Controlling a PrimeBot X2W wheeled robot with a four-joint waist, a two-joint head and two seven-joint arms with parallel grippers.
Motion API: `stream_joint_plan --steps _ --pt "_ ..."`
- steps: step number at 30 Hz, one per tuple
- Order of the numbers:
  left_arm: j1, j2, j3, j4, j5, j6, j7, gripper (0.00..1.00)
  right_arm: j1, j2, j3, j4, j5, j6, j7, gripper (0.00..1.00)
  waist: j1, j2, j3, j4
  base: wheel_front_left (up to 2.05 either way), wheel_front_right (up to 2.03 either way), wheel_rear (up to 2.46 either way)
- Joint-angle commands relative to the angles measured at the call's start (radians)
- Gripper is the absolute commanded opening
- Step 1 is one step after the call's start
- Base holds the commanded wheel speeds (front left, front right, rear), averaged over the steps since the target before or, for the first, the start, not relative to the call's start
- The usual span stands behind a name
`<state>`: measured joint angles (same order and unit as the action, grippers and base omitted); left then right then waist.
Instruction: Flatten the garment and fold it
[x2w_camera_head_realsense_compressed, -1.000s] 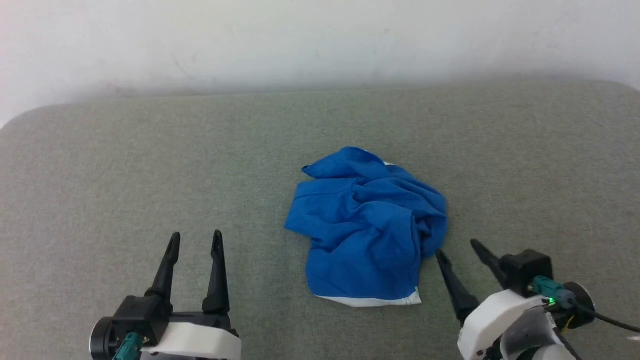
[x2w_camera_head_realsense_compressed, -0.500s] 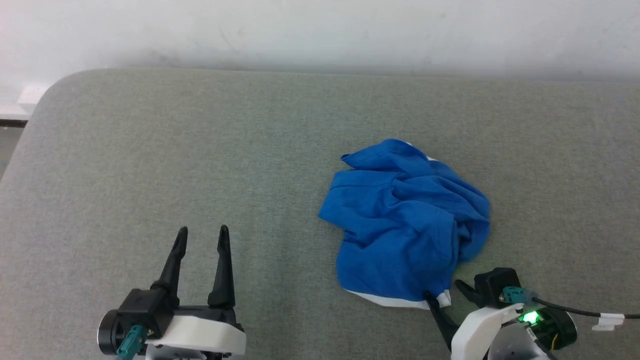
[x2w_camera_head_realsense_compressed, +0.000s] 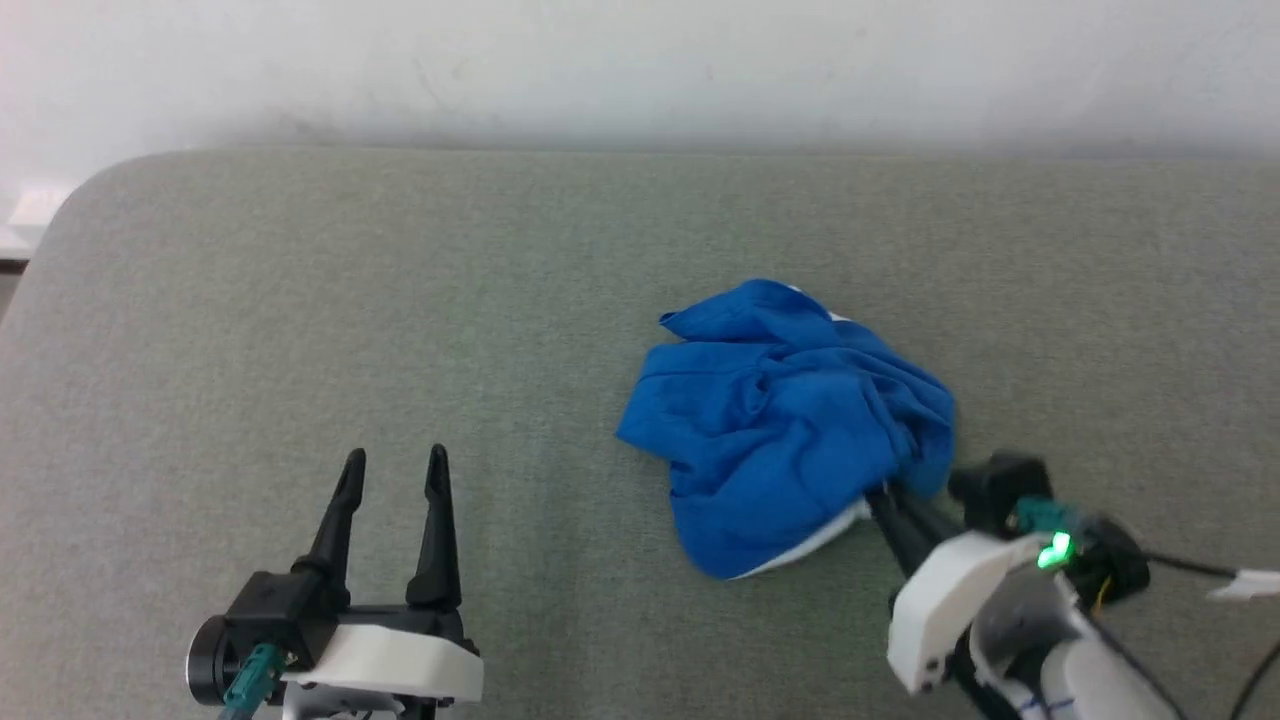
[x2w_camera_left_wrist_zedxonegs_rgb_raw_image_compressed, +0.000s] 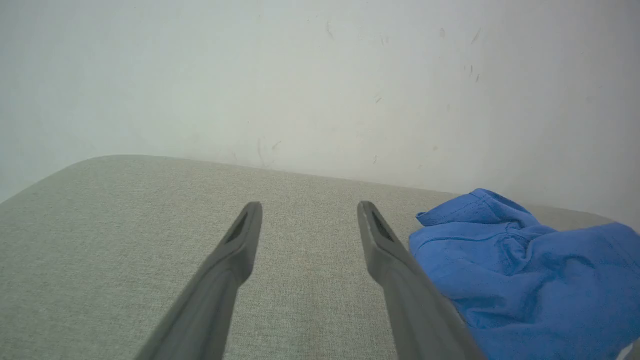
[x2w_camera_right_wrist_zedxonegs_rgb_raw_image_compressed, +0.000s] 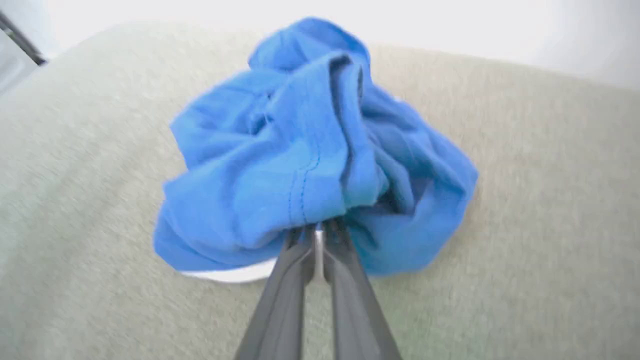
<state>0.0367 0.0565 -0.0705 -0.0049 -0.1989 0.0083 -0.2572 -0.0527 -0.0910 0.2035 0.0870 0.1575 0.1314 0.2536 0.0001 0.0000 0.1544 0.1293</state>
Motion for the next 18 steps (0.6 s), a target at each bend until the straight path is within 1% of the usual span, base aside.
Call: stream_joint_plan --steps 1,3,5,9,14,18 --pt "-0.008 -0.004 0.006 0.003 0.006 -0.007 -0.005 1.00 -0.039 -0.006 0.000 -0.035 0.012 -0.001 -0.008 0.00 -0.0001 0.0000 -0.026 -0.035 0.00 0.00 0.00" --pt "-0.004 -0.005 0.011 0.006 0.008 -0.010 -0.005 1.00 -0.068 -0.020 -0.017 -0.089 0.020 -0.001 -0.009 0.00 -0.0001 0.0000 -0.040 -0.058 0.00 0.00 0.00" --pt "-0.001 -0.005 0.016 0.006 0.008 -0.011 -0.005 1.00 -0.085 -0.035 -0.057 -0.140 0.010 -0.001 0.001 0.00 -0.0001 0.0000 -0.053 -0.081 0.00 0.00 0.00" --pt "0.008 -0.006 0.016 0.004 0.008 -0.011 -0.005 1.00 -0.056 -0.034 -0.183 -0.223 -0.019 -0.001 0.034 0.00 -0.0001 0.0000 -0.066 -0.115 0.00 0.00 0.00" --pt "0.015 -0.006 0.010 0.006 0.003 -0.011 -0.005 1.00 0.084 0.005 -0.380 -0.261 -0.068 -0.001 0.077 0.00 -0.0001 0.0000 -0.064 -0.133 0.00 0.00 0.00" --pt "0.022 -0.006 0.011 0.013 0.001 -0.012 -0.005 1.00 0.221 0.035 -0.492 -0.231 -0.081 -0.001 0.127 0.00 -0.0001 0.0000 -0.064 -0.136 0.00 0.00 0.00"
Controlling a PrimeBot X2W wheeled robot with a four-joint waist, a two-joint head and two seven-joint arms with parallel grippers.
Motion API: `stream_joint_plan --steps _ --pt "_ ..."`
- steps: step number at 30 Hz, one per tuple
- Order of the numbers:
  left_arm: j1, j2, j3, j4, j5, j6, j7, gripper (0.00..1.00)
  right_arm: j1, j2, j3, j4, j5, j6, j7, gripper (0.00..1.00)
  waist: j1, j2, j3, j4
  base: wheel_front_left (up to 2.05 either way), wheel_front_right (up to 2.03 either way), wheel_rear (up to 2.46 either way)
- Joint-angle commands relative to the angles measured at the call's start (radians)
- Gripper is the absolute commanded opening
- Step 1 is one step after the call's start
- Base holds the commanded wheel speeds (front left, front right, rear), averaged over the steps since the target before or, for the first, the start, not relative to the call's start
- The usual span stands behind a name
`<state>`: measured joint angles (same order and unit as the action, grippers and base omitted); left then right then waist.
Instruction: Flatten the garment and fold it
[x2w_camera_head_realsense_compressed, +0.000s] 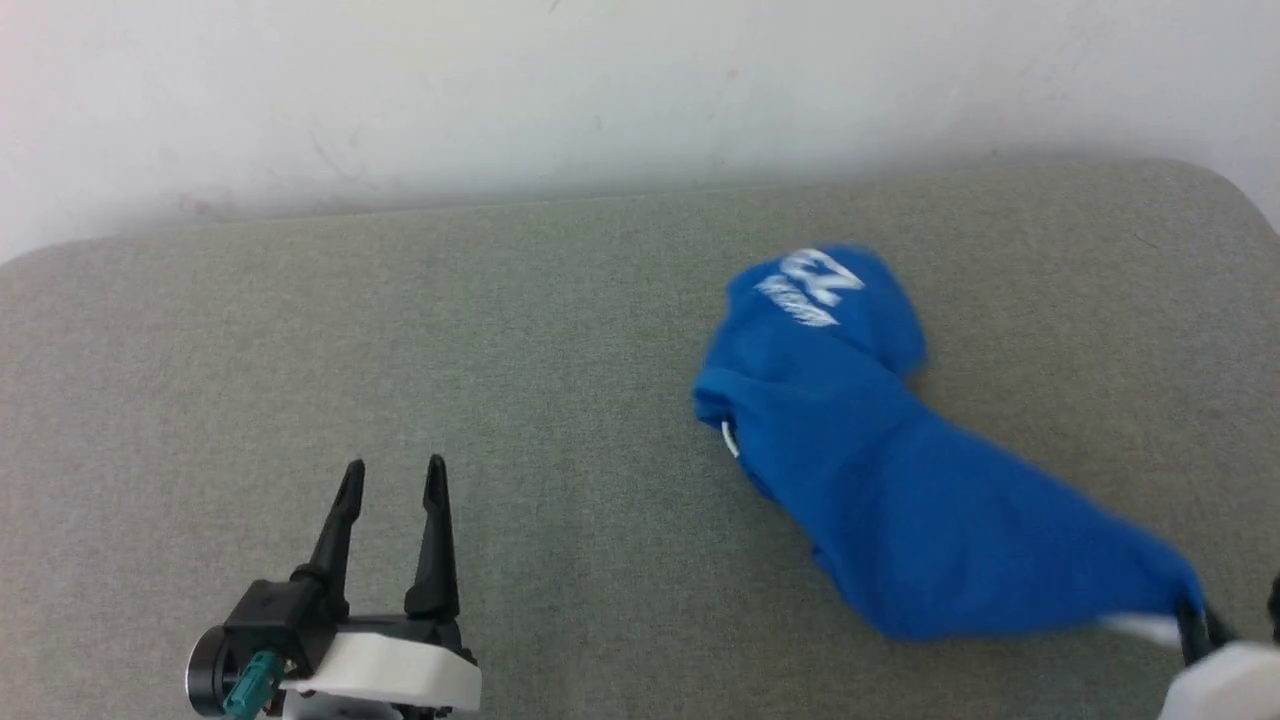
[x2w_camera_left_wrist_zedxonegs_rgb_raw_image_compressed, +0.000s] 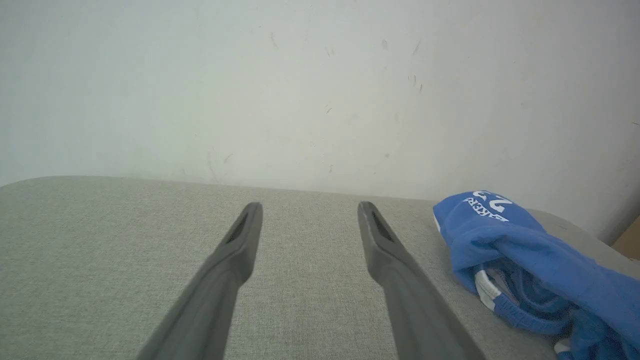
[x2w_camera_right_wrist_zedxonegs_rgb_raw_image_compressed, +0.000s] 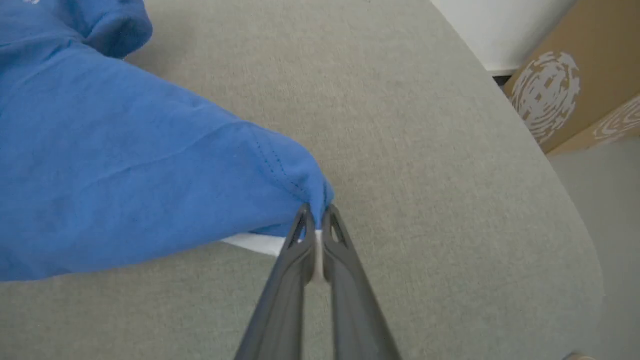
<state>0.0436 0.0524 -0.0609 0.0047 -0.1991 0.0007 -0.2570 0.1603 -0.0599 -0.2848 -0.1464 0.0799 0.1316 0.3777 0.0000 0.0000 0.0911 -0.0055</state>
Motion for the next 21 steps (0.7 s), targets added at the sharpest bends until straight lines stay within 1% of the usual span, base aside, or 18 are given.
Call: stream_joint_plan --steps 1,4,5,6,7,9,11,15,18,21 --pt "0.018 -0.002 0.003 0.004 0.002 -0.004 -0.005 1.00 0.035 0.007 -0.013 0.016 -0.001 -0.001 0.014 0.00 0.0000 0.0000 -0.001 -0.004 0.00 0.00 0.00" --pt "0.025 -0.002 0.008 0.011 0.008 -0.007 -0.005 1.00 0.072 0.009 -0.005 0.074 0.033 -0.001 0.014 0.00 0.0000 0.0000 -0.002 -0.010 0.00 0.00 0.00" --pt "0.025 -0.002 0.009 0.013 0.011 -0.009 -0.005 1.00 0.072 0.009 0.003 0.094 0.041 -0.001 0.004 0.05 0.0000 0.0000 -0.003 -0.012 0.00 0.00 0.00" --pt "0.025 -0.002 0.010 0.016 0.014 -0.011 -0.005 1.00 0.067 0.009 0.008 0.109 0.044 -0.001 -0.011 0.42 0.0000 0.0000 -0.004 -0.013 0.00 0.00 0.00" --pt "0.024 -0.002 0.010 0.018 0.016 -0.012 -0.005 1.00 0.059 0.009 0.010 0.122 0.041 -0.001 -0.026 1.00 0.0000 0.0000 -0.006 -0.014 0.00 0.00 0.00" --pt "0.023 -0.002 0.012 0.022 0.019 -0.015 -0.005 1.00 0.034 0.009 0.017 0.139 0.044 -0.001 -0.059 1.00 0.0000 0.0000 -0.013 -0.015 0.00 0.00 0.00" --pt "0.022 -0.002 0.013 0.025 0.019 -0.017 -0.005 1.00 0.004 0.009 0.029 0.130 0.033 -0.001 -0.095 1.00 0.0000 0.0000 -0.018 -0.015 0.00 0.00 0.00" --pt "0.020 -0.002 0.008 0.025 0.019 -0.018 -0.005 1.00 -0.063 0.010 0.052 0.040 -0.003 -0.001 -0.146 1.00 0.0000 0.0000 -0.020 -0.008 0.00 0.00 0.00" --pt "0.016 -0.002 0.001 0.021 0.015 -0.017 -0.005 1.00 -0.104 0.009 0.121 -0.037 -0.041 -0.001 -0.142 1.00 0.0000 0.0000 -0.012 0.006 0.00 0.00 0.00" --pt "0.010 -0.002 -0.006 0.020 0.006 -0.014 -0.005 1.00 -0.141 -0.003 0.221 -0.070 -0.055 -0.001 -0.111 1.00 0.0000 0.0000 -0.001 0.023 0.00 0.00 0.00"
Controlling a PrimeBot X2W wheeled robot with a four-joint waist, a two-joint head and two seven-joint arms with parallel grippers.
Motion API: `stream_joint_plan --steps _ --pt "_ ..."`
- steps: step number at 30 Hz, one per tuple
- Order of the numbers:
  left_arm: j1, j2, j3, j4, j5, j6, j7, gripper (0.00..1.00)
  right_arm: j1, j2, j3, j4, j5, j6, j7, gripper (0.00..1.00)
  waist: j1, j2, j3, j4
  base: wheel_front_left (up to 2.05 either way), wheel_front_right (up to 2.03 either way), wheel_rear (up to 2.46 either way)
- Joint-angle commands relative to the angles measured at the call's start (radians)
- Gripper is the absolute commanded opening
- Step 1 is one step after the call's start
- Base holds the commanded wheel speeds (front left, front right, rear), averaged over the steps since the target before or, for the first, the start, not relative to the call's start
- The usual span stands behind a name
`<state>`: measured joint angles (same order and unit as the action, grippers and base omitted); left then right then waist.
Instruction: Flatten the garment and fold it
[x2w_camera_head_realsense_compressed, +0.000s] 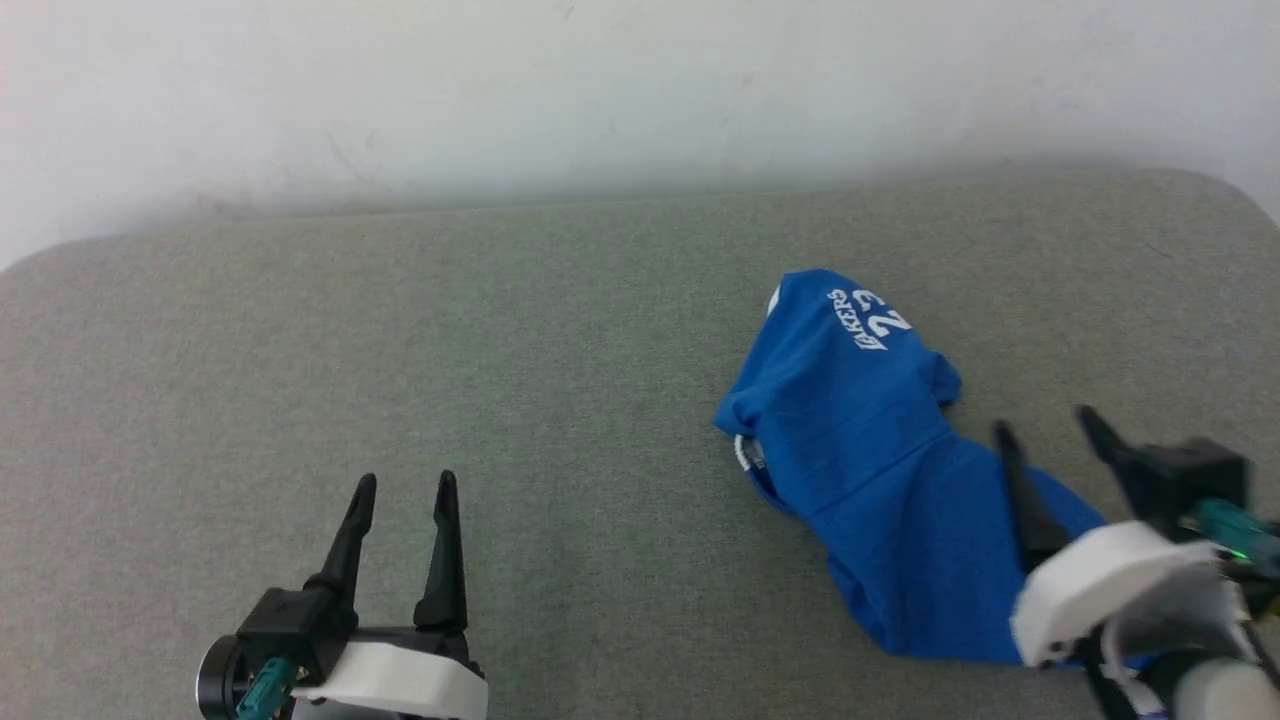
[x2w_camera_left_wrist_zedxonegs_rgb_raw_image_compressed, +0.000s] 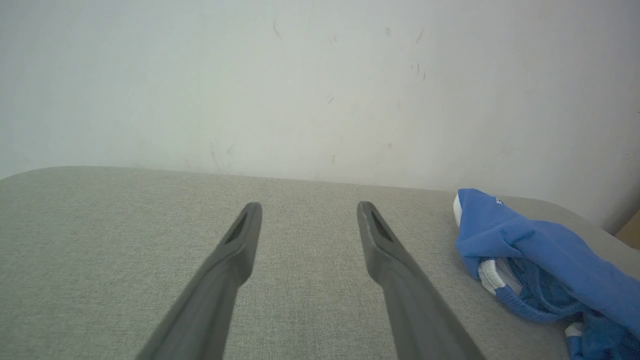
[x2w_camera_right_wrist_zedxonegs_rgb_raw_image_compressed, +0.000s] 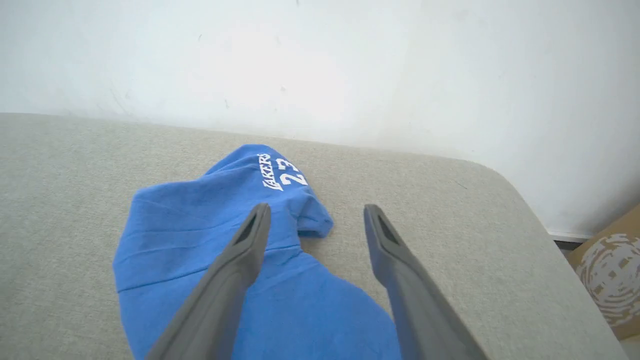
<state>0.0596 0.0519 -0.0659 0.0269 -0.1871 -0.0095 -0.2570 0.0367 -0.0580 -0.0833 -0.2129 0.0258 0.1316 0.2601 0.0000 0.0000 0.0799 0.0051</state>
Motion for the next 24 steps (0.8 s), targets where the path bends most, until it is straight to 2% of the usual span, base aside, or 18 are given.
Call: stream_joint_plan --steps 1,7,15,16,17,18,24 --pt "-0.008 -0.002 -0.004 -0.002 -0.008 -0.003 -0.005 1.00 -0.030 -0.013 0.056 -0.003 0.004 -0.001 0.019 1.00 0.0000 0.0000 0.015 0.019 0.00 0.00 0.00" --pt "-0.027 -0.002 -0.021 0.002 -0.022 0.002 -0.005 1.00 -0.103 -0.074 0.246 0.086 0.045 -0.001 0.091 1.00 0.0000 0.0000 0.042 0.067 0.00 0.00 0.00" --pt "-0.047 -0.002 -0.035 0.014 -0.030 0.004 -0.005 1.00 -0.192 -0.167 0.409 0.331 0.040 -0.001 0.144 1.00 0.0000 0.0000 0.057 0.118 0.00 0.00 0.00" --pt "-0.048 -0.002 -0.035 0.016 -0.031 0.006 -0.005 1.00 -0.199 -0.170 0.414 0.356 0.039 -0.001 0.135 0.45 0.0000 0.0000 0.055 0.123 0.00 0.00 0.00" --pt "-0.049 -0.002 -0.036 0.017 -0.032 0.007 -0.005 1.00 -0.205 -0.165 0.411 0.375 0.040 -0.001 0.123 0.20 0.0000 0.0000 0.053 0.126 0.00 0.00 0.00" --pt "-0.048 -0.002 -0.036 0.018 -0.033 0.008 -0.005 1.00 -0.210 -0.161 0.413 0.389 0.039 -0.001 0.112 0.00 0.0000 0.0000 0.050 0.128 0.00 0.00 0.00" --pt "-0.035 -0.002 -0.034 0.021 -0.036 0.016 -0.005 1.00 -0.268 -0.134 0.441 0.375 0.065 -0.001 0.016 0.00 0.0000 0.0000 0.024 0.125 0.00 0.00 0.00"
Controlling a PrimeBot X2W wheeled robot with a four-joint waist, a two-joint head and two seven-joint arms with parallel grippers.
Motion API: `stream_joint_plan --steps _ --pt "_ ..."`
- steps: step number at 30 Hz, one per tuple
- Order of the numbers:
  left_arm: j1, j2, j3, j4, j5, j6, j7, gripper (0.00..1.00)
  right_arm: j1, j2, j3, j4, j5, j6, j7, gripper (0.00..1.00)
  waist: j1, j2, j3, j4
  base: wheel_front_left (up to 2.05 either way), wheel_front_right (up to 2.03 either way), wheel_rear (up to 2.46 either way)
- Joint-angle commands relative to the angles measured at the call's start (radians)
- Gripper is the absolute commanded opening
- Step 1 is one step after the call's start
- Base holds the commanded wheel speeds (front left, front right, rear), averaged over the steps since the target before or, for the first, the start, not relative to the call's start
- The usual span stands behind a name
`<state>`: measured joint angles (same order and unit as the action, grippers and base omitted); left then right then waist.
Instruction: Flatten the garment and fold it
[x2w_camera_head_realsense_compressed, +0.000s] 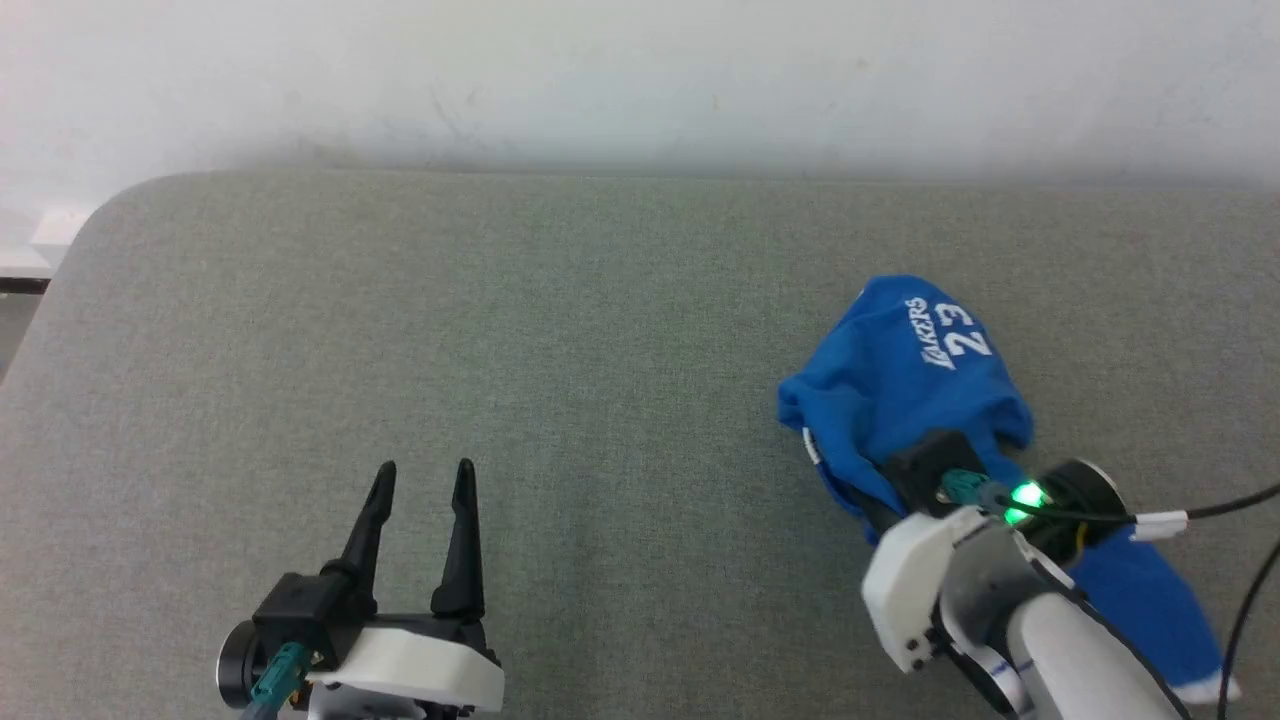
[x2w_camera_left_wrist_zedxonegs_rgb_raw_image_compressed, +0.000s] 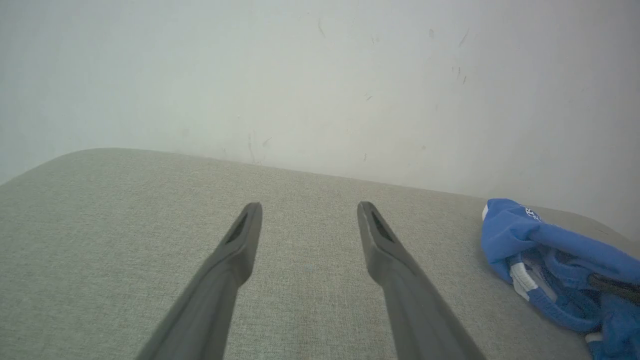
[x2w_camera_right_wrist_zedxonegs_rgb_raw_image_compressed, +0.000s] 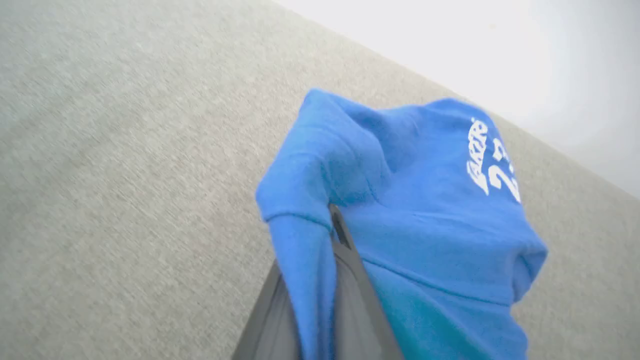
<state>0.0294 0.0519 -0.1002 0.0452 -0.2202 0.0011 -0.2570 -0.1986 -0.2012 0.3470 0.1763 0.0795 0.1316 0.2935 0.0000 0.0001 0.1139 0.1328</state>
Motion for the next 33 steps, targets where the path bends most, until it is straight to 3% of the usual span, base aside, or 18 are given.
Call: stream_joint_plan --steps 1,9,11,14,15,16,17,18,25,33 --pt "-0.003 -0.002 0.000 0.004 -0.004 0.006 -0.005 1.00 -0.050 0.012 0.032 -0.027 0.020 -0.001 -0.029 0.00 0.0000 -0.0001 -0.015 -0.005 0.00 0.00 0.00" --pt "0.003 -0.002 -0.001 0.005 0.001 0.003 -0.005 1.00 -0.137 0.070 0.166 -0.145 0.208 -0.001 -0.037 0.00 0.0000 -0.0001 -0.031 -0.016 0.00 0.00 0.00" --pt "0.004 -0.002 -0.006 0.006 -0.001 0.002 -0.005 1.00 -0.100 0.079 0.144 -0.138 0.263 -0.001 -0.011 0.00 0.0000 -0.0001 -0.029 -0.015 0.00 0.00 0.00" --pt "0.009 -0.002 -0.012 0.009 -0.006 0.002 -0.005 1.00 -0.034 0.044 0.083 -0.092 0.241 -0.001 0.041 0.00 0.0000 -0.0001 -0.024 -0.013 0.00 0.00 0.00" --pt "0.010 -0.002 -0.012 0.011 -0.007 0.001 -0.005 1.00 -0.008 0.034 0.051 -0.070 0.219 -0.001 0.048 0.29 0.0000 -0.0001 -0.022 -0.014 0.00 0.00 0.00" --pt "0.010 -0.002 -0.012 0.011 -0.007 0.001 -0.005 1.00 -0.008 0.034 0.051 -0.070 0.219 -0.001 0.048 0.29 0.0000 -0.0001 -0.022 -0.014 0.00 0.00 0.00" --pt "0.010 -0.002 -0.013 0.013 -0.008 0.001 -0.005 1.00 0.017 0.020 0.029 -0.046 0.186 -0.001 0.059 0.89 0.0000 -0.0001 -0.020 -0.014 0.00 0.00 0.00" --pt "0.010 -0.002 -0.013 0.014 -0.008 0.000 -0.005 1.00 0.041 0.012 0.013 -0.025 0.162 -0.001 0.067 1.00 0.0000 -0.0001 -0.018 -0.014 0.00 0.00 0.00" --pt "0.002 -0.002 -0.008 0.020 -0.001 -0.005 -0.005 1.00 0.131 0.069 -0.098 -0.030 0.122 -0.001 -0.007 1.00 0.0000 -0.0001 -0.013 -0.039 0.00 0.00 0.00" --pt "0.006 -0.002 -0.004 -0.002 0.020 -0.011 -0.005 1.00 0.157 0.139 -0.304 -0.231 0.019 -0.001 -0.266 1.00 0.0000 -0.0001 -0.022 -0.064 0.00 0.00 0.00"
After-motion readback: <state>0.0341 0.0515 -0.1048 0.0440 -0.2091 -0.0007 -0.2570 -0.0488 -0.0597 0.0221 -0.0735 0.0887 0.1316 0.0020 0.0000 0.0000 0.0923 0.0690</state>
